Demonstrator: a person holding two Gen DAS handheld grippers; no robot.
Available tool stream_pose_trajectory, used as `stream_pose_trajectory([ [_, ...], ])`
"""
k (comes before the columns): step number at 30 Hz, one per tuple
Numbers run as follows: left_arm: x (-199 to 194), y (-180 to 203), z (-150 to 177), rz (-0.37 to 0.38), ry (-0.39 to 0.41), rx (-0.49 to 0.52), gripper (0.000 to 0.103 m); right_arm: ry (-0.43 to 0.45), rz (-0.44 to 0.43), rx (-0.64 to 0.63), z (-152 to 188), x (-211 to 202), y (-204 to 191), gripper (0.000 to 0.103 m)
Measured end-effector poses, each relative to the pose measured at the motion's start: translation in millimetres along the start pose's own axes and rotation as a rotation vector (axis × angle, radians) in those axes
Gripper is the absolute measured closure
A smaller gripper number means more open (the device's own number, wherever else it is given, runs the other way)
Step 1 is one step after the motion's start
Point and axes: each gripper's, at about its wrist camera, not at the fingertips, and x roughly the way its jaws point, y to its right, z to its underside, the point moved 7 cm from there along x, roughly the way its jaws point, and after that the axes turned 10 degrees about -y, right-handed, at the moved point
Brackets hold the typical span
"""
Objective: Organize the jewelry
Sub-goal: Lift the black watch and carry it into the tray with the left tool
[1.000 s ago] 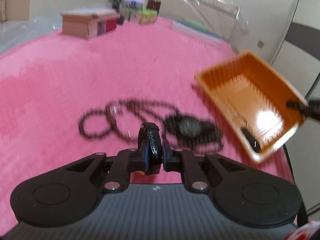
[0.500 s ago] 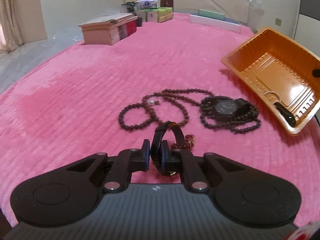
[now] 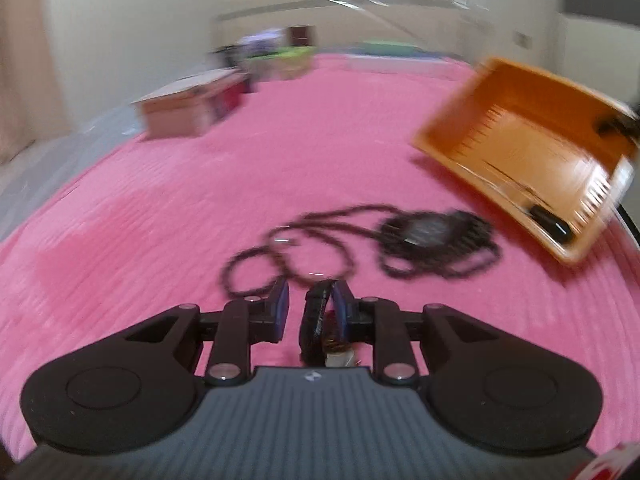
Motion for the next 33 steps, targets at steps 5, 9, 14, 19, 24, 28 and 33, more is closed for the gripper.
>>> stream_pose_trajectory([
  [5,14.0,29.5,3.6,0.022,-0.042,0.111,0.080,-0.004,0.001,0.002,0.0,0.3,1.8,0.099],
  [9,13.2,16.0,2.0,0.043,-0.024,0.006,0.080,-0.006,0.000,0.002,0.8,0.3,1.8,0.099],
  [14,9.8,4.5,12.3,0.070,-0.057,0.004,0.079,-0.004,0.001,0.002,0.8,-0.4,2.3,0.099],
  [19,13.2,-4.0,27.6,0.136,-0.082,-0.019,0.079,-0.005,0.006,-0.001,1.2,1.5,1.7,0.099],
  [24,17.7,2.0,29.6,0.094,-0.101,0.045,0.088,-0.004,0.005,-0.005,0.6,1.9,1.4,0.099],
  [28,9.3,5.5,20.7,-0.086,-0.077,0.206,0.088,-0.003,0.007,-0.004,0.6,1.8,1.0,0.099],
  [33,13.9,-4.4,18.5,-0.317,-0.090,0.354,0.088,0.001,0.009,-0.003,-0.5,1.1,0.9,0.099],
])
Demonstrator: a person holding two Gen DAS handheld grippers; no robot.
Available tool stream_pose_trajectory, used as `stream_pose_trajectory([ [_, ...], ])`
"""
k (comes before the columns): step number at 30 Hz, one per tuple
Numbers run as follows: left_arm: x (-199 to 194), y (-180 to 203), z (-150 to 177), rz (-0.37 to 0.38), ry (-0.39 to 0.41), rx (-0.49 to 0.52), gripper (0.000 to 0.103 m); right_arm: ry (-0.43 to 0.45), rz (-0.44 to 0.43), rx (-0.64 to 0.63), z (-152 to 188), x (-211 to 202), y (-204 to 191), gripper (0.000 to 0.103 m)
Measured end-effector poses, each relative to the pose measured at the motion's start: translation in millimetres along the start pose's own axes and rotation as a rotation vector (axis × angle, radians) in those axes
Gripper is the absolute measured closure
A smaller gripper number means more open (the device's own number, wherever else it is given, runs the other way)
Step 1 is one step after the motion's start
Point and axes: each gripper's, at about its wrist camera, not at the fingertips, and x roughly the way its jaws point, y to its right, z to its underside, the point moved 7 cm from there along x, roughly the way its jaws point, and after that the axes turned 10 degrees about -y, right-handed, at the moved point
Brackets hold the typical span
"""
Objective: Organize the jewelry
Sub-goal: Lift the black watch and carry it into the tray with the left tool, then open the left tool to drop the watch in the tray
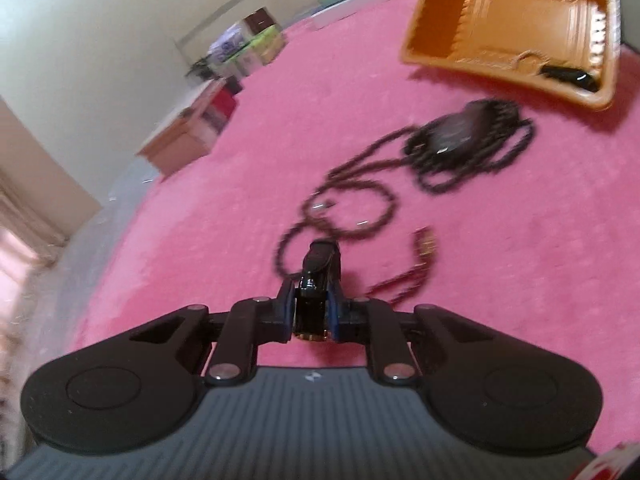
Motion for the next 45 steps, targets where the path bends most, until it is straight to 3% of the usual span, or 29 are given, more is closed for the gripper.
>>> stream_pose_trajectory([
  [2,0.9,-4.8,0.9,-0.034,-0.010,0.008,0.088,0.000,-0.001,-0.001,0.2,-1.1,0.5,0.099],
  [6,-5.2,-31.8,-1.5,0.204,0.015,-0.286,0.088,-0.001,0.000,0.000,0.2,-1.1,0.6,0.099],
  [12,-20.7,-30.5,-24.3,0.353,0.067,-0.432,0.088,-0.005,-0.004,0.006,1.0,-1.3,1.2,0.099],
  [18,-33.5,0.6,-71.1,0.480,0.120,-0.456,0.088,-0.008,-0.008,0.011,1.9,0.8,1.6,0.099],
  [28,-41.7,88.7,-163.5,0.692,0.186,-0.393,0.088,-0.005,-0.019,0.021,0.5,0.8,2.8,0.099],
  [34,-37.8,127.2,-178.5,0.756,0.162,-0.367,0.088,-0.006,-0.022,0.023,0.5,0.8,2.7,0.099],
  [42,-32.9,147.9,-183.7,0.779,0.153,-0.352,0.087,-0.004,-0.024,0.025,0.2,-0.1,3.3,0.099],
  [45,-38.8,147.2,-179.5,0.782,0.181,-0.353,0.079,-0.007,-0.023,0.022,0.6,0.0,2.9,0.099],
])
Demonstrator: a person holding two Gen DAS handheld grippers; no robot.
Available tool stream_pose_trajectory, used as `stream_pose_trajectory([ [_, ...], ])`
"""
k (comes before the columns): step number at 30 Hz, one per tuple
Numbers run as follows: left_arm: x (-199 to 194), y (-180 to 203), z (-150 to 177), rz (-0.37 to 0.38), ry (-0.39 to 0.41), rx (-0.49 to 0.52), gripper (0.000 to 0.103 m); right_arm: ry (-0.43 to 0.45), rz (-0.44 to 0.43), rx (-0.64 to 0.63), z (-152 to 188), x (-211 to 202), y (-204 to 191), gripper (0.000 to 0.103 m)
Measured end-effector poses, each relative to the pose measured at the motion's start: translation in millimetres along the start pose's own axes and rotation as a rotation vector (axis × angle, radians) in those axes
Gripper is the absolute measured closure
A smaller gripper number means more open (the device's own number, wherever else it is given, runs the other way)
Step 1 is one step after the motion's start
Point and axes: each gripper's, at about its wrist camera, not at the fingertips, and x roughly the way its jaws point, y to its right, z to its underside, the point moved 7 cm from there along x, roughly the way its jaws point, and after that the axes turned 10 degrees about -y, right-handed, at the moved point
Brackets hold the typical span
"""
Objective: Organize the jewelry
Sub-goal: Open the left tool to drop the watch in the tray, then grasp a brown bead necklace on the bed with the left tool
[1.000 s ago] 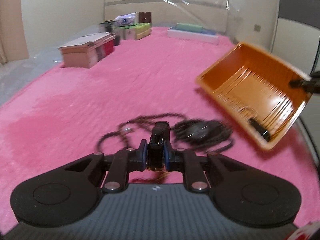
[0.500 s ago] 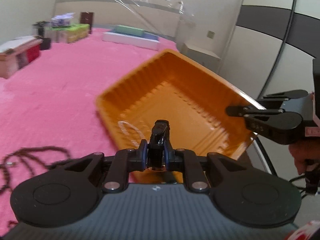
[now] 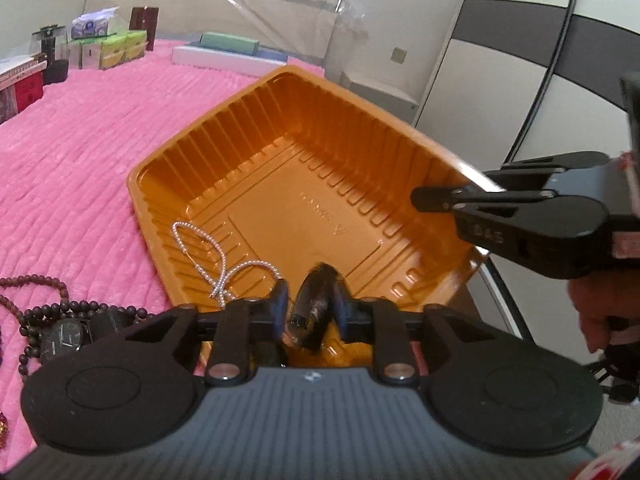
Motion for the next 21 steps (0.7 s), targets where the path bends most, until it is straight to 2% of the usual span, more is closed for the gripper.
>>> stream_pose_trajectory([
  [5,-29.4,-14.1,10.8,-0.055,0.039,-0.004,0.079,0.000,0.000,0.001,0.2,0.2,0.1,0.099],
  [9,-58.3,-41.8,29.8,-0.140,0.055,-0.043,0.078,0.000,0.001,0.000,0.7,0.5,0.4,0.099],
  [14,-94.1,-86.7,63.4,-0.296,0.055,-0.105,0.078,-0.001,0.002,0.000,0.6,0.4,0.5,0.099],
  [19,-121.0,-131.8,100.8,-0.492,0.018,-0.130,0.077,-0.005,0.006,-0.006,2.1,1.2,-0.3,0.099],
  [21,-126.8,-149.2,114.3,-0.523,-0.001,-0.170,0.077,-0.008,0.009,-0.007,2.6,1.9,-0.8,0.099],
])
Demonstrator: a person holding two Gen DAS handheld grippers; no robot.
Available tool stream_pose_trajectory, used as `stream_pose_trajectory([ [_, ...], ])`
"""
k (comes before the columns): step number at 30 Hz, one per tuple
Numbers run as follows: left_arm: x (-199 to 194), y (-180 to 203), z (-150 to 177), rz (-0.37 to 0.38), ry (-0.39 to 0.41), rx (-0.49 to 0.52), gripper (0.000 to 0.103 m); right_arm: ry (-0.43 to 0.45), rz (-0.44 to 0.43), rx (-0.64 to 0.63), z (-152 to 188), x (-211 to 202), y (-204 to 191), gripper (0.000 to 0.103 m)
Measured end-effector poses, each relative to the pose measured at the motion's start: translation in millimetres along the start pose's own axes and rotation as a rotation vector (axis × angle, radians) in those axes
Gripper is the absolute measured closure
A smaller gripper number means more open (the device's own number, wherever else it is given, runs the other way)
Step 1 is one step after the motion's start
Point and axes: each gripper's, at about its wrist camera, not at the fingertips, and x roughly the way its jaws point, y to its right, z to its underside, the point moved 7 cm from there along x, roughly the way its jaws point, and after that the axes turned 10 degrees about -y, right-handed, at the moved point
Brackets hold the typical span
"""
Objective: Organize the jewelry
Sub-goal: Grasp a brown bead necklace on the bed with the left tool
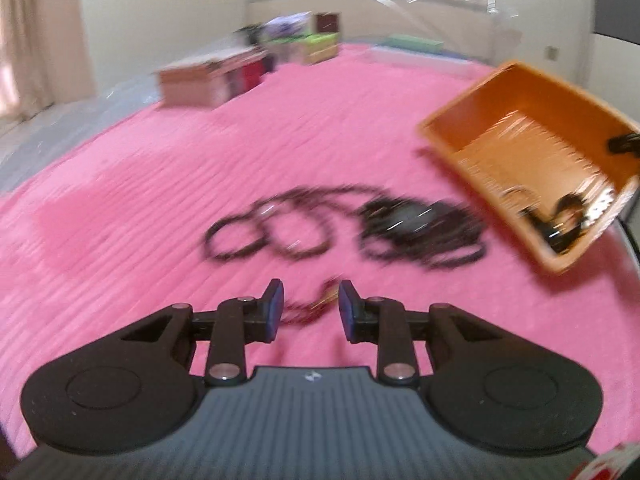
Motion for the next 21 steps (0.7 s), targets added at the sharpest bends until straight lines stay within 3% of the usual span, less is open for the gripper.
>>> stream_pose_trajectory([
  [3,3.2,-14.5,5.9,-0.030,-0.005,-0.009,0.077,-0.002,0.002,-0.001,0.6,0.3,-0.2,0.099],
  [7,13.8,-18.0,6.3,-0.067,-0.015,0.061,0.077,-0.004,0.005,-0.004,1.1,0.5,-0.2,0.099],
  [15,37.9,-18.3,0.8,-0.037,-0.060,0.071,0.077,-0.011,0.008,-0.004,2.0,0.6,0.3,0.099],
  [21,47.9,-20.1,0.2,-0.025,-0.100,0.059,0.092,-0.011,0.009,-0.004,2.3,0.9,0.8,0.099],
])
